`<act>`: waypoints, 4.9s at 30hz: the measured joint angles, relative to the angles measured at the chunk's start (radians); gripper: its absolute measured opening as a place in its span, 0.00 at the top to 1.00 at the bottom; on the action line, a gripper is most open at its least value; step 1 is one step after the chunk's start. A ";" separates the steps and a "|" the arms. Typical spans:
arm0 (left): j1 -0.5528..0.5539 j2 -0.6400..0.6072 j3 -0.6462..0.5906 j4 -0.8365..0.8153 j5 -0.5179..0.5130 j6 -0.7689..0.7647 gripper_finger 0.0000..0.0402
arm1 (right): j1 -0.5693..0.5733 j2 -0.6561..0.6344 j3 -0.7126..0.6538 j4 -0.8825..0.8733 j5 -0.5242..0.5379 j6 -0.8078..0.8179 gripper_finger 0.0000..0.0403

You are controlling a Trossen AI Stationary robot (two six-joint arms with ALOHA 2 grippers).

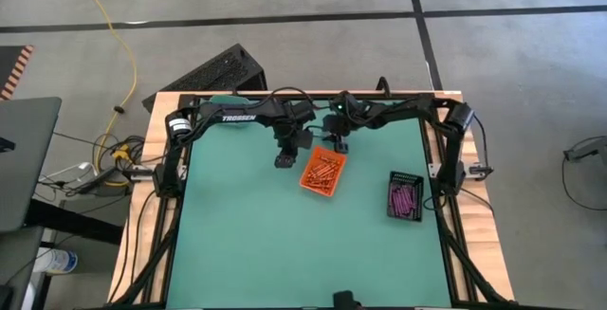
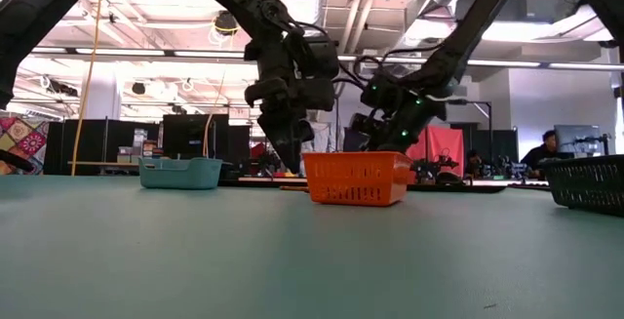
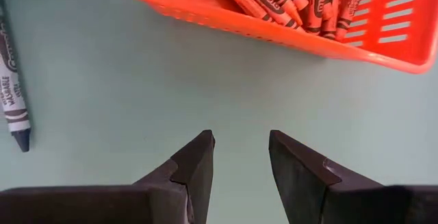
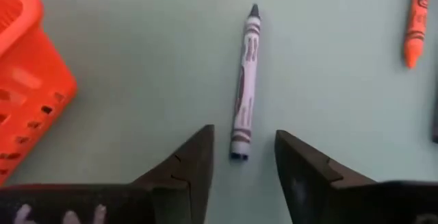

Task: Sort crayons
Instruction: Put the blue crayon into the blue bin

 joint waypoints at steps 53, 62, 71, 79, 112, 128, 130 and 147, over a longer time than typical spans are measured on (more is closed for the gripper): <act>-0.169 -0.213 0.000 -0.164 -0.662 -0.177 0.68 | 0.153 -0.251 0.089 -0.329 0.173 -0.035 1.00; -0.180 -0.270 0.000 -0.037 -0.518 -0.106 0.68 | 0.222 -0.340 0.089 -0.357 0.251 0.009 1.00; -0.201 -0.270 0.000 0.033 -0.471 -0.143 0.68 | 0.276 -0.361 0.089 -0.352 0.296 0.033 1.00; -0.235 -0.256 0.000 0.070 -0.559 -0.151 0.68 | 0.332 -0.361 0.089 -0.322 0.356 0.045 1.00; -0.261 -0.251 0.000 0.022 -0.653 -0.113 0.98 | 0.423 -0.361 0.091 -0.286 0.451 0.081 0.89; -0.148 -0.251 0.000 -0.112 -0.666 -0.076 0.98 | 0.378 -0.360 0.091 -0.470 0.485 0.247 0.45; -0.141 -0.251 0.000 -0.110 -0.646 -0.069 0.98 | 0.371 -0.360 0.091 -0.475 0.486 0.269 0.44; -0.130 -0.259 0.000 -0.135 -0.627 -0.015 0.98 | 0.244 -0.360 0.091 -0.454 0.508 0.404 0.47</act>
